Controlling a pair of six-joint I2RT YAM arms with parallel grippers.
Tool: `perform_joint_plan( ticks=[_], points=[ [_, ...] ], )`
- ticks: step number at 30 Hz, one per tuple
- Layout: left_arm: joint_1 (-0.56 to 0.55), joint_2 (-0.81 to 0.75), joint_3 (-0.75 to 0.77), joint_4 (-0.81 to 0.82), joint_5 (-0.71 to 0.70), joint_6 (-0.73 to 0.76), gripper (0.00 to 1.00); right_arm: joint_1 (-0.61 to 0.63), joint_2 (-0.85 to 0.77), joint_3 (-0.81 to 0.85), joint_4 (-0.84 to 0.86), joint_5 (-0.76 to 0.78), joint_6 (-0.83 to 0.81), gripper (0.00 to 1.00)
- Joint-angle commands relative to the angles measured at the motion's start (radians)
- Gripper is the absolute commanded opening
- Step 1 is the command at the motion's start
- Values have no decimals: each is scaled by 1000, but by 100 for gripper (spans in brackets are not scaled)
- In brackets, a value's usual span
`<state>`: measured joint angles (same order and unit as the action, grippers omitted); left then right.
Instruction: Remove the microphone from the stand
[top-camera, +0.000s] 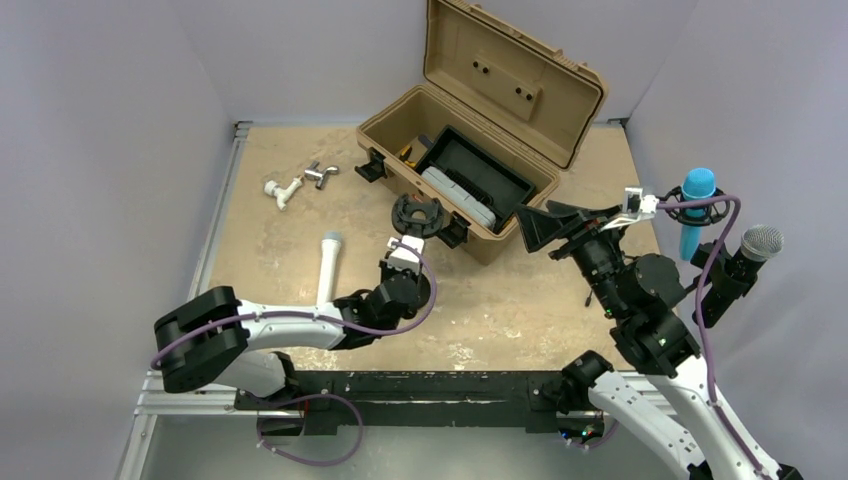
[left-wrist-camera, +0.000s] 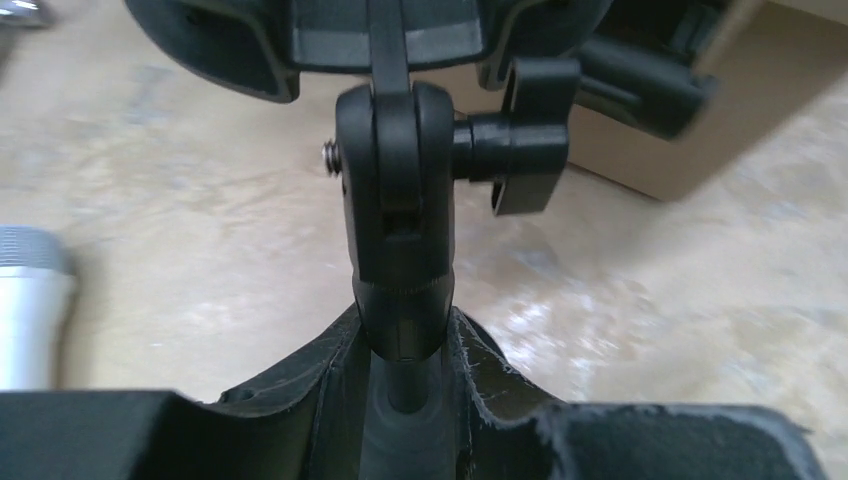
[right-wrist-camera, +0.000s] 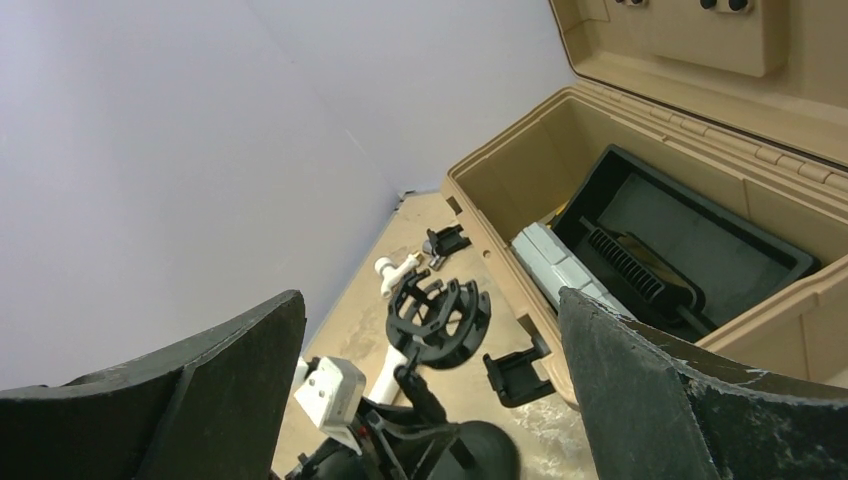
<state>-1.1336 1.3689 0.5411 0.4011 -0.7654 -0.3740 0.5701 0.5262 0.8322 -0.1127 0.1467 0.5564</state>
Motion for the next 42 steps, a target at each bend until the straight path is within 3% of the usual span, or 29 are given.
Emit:
perform_joint_plan(
  ticks=[1,5,8,11,17,20,22,25,28,35,42],
  points=[
    [36,4,95,70,-260,59,0,0,1,-5,46,25,-18,95],
    [160,36,181,-107,-225,-99,0,1,-8,-4,37,28,-17,95],
    [220,68,224,-127,-180,-135,0,0,-18,-3,27,33,-15,95],
    [230,85,210,-26,-149,-92,0,0,-23,-5,14,40,-16,95],
    [242,143,88,418,-56,40,0,0,-18,-7,22,35,-12,95],
    [242,181,81,455,-25,57,0,0,-4,-1,27,29,-12,95],
    [242,187,72,449,-2,46,18,0,2,2,26,27,-11,95],
    [241,164,55,398,13,-1,60,0,7,2,28,24,-10,95],
    [241,112,61,255,32,-75,81,0,14,4,29,26,-14,95],
    [242,-71,77,-91,185,-237,92,0,42,60,-22,74,-76,95],
    [243,-328,66,-285,360,-251,96,1,148,203,-160,216,-192,95]
  ],
)
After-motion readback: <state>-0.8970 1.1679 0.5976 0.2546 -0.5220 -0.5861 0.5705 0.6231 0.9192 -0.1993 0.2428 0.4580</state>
